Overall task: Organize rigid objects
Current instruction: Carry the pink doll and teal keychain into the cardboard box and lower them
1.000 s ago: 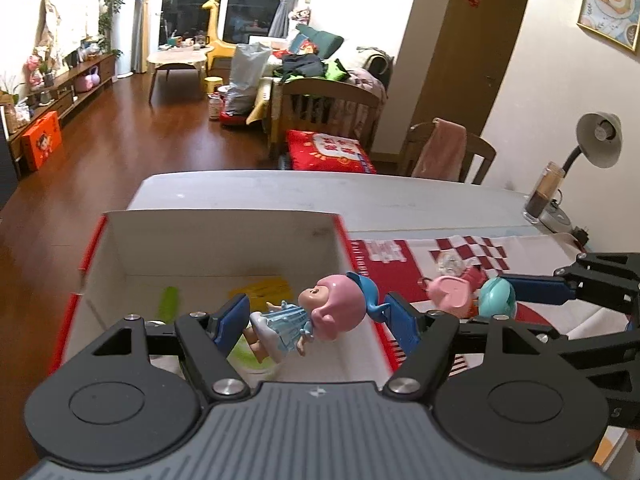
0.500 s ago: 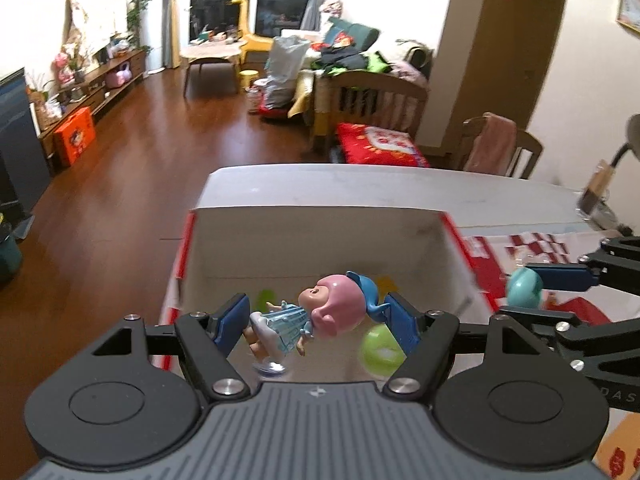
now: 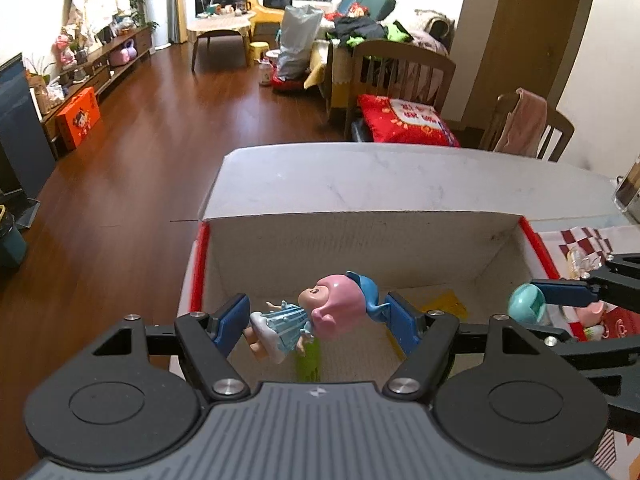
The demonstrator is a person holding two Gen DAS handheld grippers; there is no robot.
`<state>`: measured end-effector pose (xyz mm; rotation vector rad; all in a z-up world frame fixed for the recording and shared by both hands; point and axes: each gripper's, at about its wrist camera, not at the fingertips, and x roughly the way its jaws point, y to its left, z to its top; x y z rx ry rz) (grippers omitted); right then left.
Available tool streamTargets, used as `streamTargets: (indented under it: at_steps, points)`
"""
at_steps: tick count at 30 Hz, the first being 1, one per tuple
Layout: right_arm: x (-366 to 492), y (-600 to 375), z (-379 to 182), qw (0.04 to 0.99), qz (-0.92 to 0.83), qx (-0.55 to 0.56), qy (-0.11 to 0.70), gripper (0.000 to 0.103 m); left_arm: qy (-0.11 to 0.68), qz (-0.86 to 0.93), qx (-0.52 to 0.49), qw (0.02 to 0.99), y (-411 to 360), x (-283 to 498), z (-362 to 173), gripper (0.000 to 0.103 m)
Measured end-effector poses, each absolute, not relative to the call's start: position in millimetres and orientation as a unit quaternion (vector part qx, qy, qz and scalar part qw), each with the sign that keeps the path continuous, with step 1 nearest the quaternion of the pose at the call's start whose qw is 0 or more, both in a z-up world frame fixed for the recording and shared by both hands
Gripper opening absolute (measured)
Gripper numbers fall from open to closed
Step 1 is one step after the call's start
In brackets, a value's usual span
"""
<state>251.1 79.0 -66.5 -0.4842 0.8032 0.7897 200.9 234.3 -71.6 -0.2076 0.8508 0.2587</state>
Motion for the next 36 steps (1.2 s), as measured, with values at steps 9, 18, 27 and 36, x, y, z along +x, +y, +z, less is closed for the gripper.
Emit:
streamTargets:
  at_steps: [9, 18, 27, 36]
  points:
    - [263.9, 103.8, -89.6, 0.803, 0.366, -0.249, 0.399, 0.038, 0.439, 0.129, -0.080, 0.886, 235.9, 230.0, -97.2, 0.074]
    - [263.3, 112.1, -102.7, 0.794, 0.360, -0.261, 0.415, 0.038, 0.452, 0.124, -0.053, 0.882, 235.5, 244.3, -101.8, 0.074]
    - [267.8, 114.6, -104.7, 0.793, 0.347, -0.262, 0.426, 0.038, 0.461, 0.107, -0.030, 0.881, 218.6, 245.7, -108.2, 0.074]
    - [264.2, 115.1, -105.7, 0.792, 0.341, -0.266, 0.432, 0.044, 0.514, 0.096, -0.081, 0.849, 227.7, 252.9, -125.1, 0.074]
